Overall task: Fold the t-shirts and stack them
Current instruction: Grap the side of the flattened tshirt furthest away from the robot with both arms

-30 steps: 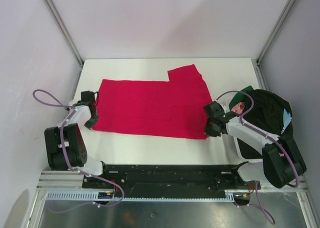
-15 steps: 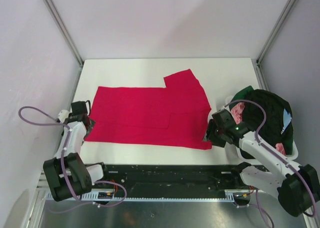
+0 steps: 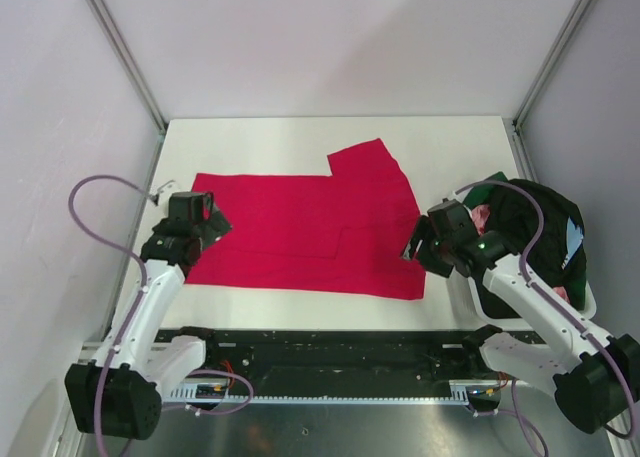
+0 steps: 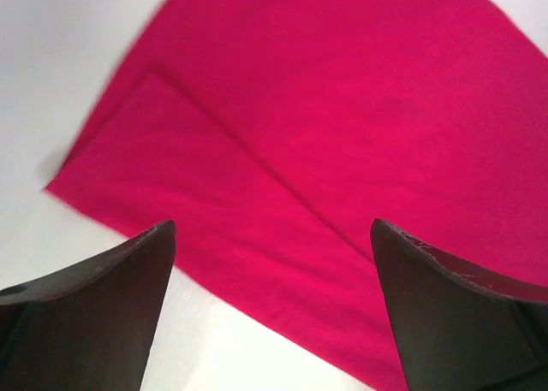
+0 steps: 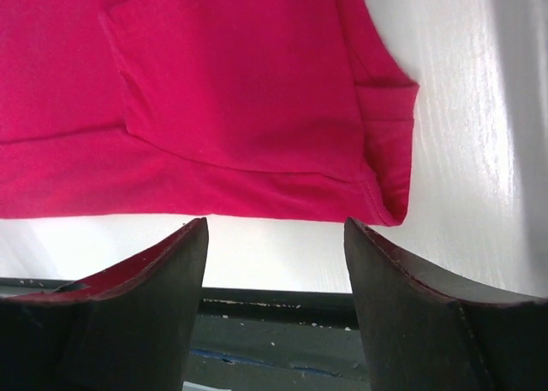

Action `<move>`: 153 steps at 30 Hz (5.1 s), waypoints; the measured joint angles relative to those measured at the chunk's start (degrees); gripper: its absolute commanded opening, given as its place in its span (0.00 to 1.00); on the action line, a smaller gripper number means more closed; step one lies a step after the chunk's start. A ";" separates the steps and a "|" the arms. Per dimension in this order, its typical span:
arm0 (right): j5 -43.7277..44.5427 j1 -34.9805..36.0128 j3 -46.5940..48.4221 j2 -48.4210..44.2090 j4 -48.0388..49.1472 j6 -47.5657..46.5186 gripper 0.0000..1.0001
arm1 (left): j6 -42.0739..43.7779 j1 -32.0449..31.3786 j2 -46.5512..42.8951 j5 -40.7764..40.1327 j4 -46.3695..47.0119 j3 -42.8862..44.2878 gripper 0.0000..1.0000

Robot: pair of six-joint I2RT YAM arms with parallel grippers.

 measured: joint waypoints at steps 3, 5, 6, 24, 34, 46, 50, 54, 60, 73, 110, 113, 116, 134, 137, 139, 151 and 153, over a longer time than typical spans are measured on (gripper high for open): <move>0.79 -1.18 1.01 0.15 -0.74 -0.17 0.70 | 2.80 -3.96 1.40 3.85 1.73 1.77 1.00; 1.11 -1.81 1.75 0.61 -1.49 -0.42 0.70 | 4.85 -5.60 2.38 6.73 2.54 3.04 0.99; 1.33 -2.08 2.16 0.83 -1.79 -0.52 0.70 | 5.99 -6.27 2.86 8.13 2.91 3.63 0.99; 1.09 -4.50 14.21 8.48 -4.48 -3.98 0.68 | 14.19 -9.44 5.99 16.24 4.20 8.66 0.99; -2.12 -12.59 27.50 14.91 -4.00 -10.27 0.73 | 10.75 -5.95 18.86 13.00 4.72 22.16 0.89; -4.33 -17.51 41.70 46.47 9.94 -17.46 0.71 | 5.64 8.04 60.61 8.83 7.13 50.40 0.66; -4.39 -17.66 48.92 54.82 11.58 -20.26 0.70 | 4.13 10.16 69.46 6.01 6.86 58.29 0.61; -4.44 -17.79 52.74 59.30 12.39 -21.90 0.70 | 2.69 10.25 73.94 3.58 6.71 63.32 0.56; -4.46 -18.10 54.03 61.51 13.40 -22.71 0.70 | 0.46 10.08 75.97 1.66 6.71 64.48 0.51; -4.85 -18.34 54.42 64.83 14.91 -22.73 0.69 | -2.89 10.08 78.73 -0.09 6.62 64.50 0.46; -5.97 -18.40 84.30 89.37 16.04 -20.48 0.66 | -2.71 10.12 82.27 -1.38 4.46 68.11 0.00; -5.33 -18.12 85.57 90.16 16.02 -20.50 0.64 | -2.64 10.12 82.18 -1.31 4.42 68.06 0.00; -4.70 -17.51 87.62 91.47 15.82 -20.57 0.60 | -2.60 10.12 82.16 -1.27 4.35 68.06 0.00; 0.85 -14.03 89.57 92.72 13.57 -22.34 0.28 | -2.60 10.14 82.07 0.07 4.22 68.06 0.00; 2.14 -13.53 89.68 92.72 12.94 -22.95 0.18 | -2.60 10.14 82.05 0.26 4.15 68.06 0.00; 2.89 -13.25 89.74 92.72 12.59 -23.26 0.11 | -2.60 10.14 82.01 0.46 4.13 68.06 0.00; 6.16 -12.92 91.60 92.83 10.58 -24.79 0.00 | -1.33 10.14 81.90 1.20 4.00 68.28 0.00; 6.40 -12.96 91.78 92.83 10.69 -24.96 0.00 | -1.25 10.25 81.90 1.31 3.72 68.74 0.00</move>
